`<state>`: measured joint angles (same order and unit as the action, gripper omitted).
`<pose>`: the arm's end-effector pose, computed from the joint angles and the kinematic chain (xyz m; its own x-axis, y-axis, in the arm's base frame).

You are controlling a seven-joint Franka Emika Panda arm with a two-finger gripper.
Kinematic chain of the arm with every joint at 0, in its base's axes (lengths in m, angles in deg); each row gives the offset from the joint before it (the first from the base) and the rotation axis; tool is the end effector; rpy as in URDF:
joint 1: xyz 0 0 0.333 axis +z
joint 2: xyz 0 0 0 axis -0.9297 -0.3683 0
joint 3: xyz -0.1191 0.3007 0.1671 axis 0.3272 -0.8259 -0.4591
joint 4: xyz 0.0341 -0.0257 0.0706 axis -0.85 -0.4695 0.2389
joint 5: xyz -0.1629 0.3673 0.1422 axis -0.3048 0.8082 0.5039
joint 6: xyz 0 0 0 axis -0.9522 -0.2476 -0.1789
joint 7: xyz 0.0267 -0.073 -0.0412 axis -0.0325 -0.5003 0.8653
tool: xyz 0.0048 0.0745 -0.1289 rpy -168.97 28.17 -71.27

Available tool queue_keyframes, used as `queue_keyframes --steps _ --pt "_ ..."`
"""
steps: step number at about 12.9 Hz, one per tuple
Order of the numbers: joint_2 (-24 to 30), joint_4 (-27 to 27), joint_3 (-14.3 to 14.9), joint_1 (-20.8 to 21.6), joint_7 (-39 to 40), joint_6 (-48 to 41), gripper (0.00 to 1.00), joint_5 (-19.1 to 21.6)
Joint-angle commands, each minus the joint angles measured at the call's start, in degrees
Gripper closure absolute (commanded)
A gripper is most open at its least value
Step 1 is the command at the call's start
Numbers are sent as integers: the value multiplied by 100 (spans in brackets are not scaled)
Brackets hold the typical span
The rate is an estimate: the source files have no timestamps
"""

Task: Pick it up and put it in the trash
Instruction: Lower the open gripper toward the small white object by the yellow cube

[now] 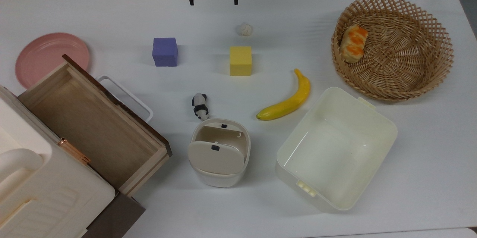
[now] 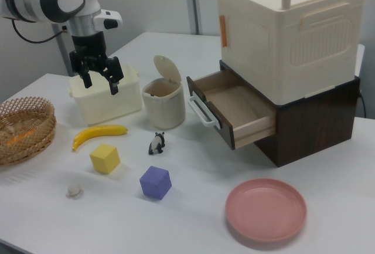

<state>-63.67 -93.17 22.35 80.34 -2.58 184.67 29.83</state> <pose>0.5986 0.0594 0.5759 0.9998 0.0202 -0.0047 0.0201 -0.9994 -0.0291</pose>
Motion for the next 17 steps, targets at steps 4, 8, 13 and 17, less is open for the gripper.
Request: queue_keyframes --steps 4,8,13,17 --pt "91 -116 -227 -35 92 -652 0 -23" --pt "100 -466 -244 18 101 -907 0 3" --pt "-31 -2091 -280 440 171 -171 0 -6" --pt "-470 -2744 -289 527 171 752 8 -6"
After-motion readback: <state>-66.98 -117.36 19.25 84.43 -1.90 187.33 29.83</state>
